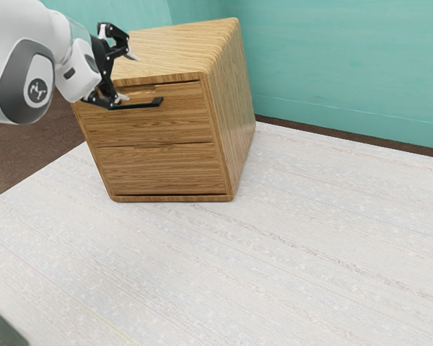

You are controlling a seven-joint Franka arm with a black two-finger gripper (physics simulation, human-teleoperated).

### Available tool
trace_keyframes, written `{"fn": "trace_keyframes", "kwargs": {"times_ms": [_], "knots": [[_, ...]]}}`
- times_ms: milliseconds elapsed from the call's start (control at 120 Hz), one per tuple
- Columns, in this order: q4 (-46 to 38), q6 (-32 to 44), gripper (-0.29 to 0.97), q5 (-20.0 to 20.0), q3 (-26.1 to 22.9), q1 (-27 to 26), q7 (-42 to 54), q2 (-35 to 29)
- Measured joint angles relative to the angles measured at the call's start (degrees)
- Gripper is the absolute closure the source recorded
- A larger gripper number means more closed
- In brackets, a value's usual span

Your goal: Pull the drawer handle with one arm to open the drawer

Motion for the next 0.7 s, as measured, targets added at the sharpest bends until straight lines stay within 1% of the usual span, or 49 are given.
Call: {"fn": "trace_keyframes", "kwargs": {"times_ms": [283,350,508,700], "knots": [[0.01,0.08,0.13,-0.04,1.35,0.70,-0.60,0.32],[0.09,0.11,0.12,-0.04,1.37,0.67,-0.73,1.37],[3.41,0.14,0.12,-0.01,1.03,0.12,-0.98,4.32],[4.23,0.13,0.12,-0.06,1.26,-1.03,-1.22,4.81]]}}
